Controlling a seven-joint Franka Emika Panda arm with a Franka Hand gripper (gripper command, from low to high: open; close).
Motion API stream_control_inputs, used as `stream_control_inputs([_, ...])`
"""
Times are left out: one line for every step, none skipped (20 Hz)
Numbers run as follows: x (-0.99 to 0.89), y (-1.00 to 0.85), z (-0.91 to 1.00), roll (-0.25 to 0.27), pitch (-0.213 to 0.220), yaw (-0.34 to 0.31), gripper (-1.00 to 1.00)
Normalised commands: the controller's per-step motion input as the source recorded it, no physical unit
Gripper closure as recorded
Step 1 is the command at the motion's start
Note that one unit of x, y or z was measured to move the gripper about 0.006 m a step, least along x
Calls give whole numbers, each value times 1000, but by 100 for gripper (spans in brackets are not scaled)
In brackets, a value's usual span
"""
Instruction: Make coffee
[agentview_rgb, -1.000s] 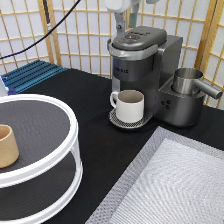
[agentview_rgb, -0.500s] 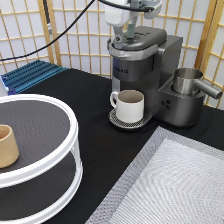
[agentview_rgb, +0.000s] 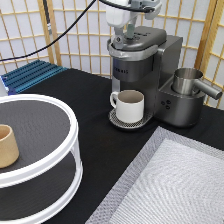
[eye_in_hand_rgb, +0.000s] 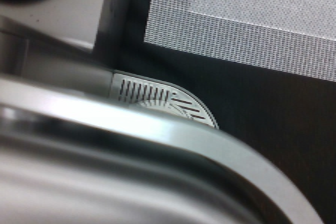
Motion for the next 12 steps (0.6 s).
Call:
stream_control_inputs([-826, 383, 1000, -120, -48, 58, -100])
stream_control_inputs([-620, 126, 1000, -93, -32, 95, -100])
stream_control_inputs([-589, -143, 1000, -77, -56, 136, -100])
stream_control_inputs([-254, -560, 1000, 0, -161, 142, -100])
stream_control_inputs([-129, -731, 1000, 66, -157, 88, -100])
stream_control_inputs([-86, -937, 760, 109, -105, 14, -100])
stream_control_inputs([-74, -989, 740, 115, -112, 0, -100])
stream_control_inputs([-23, -1000, 560, 132, -97, 0, -100])
stream_control_inputs([-20, -1000, 486, 141, -99, 0, -100])
stream_control_inputs([-11, -986, 271, 169, -77, 0, -100])
stream_control_inputs([-20, -1000, 214, 159, -60, 0, -100])
stream_control_inputs([-17, -1000, 63, 154, -45, 0, -100])
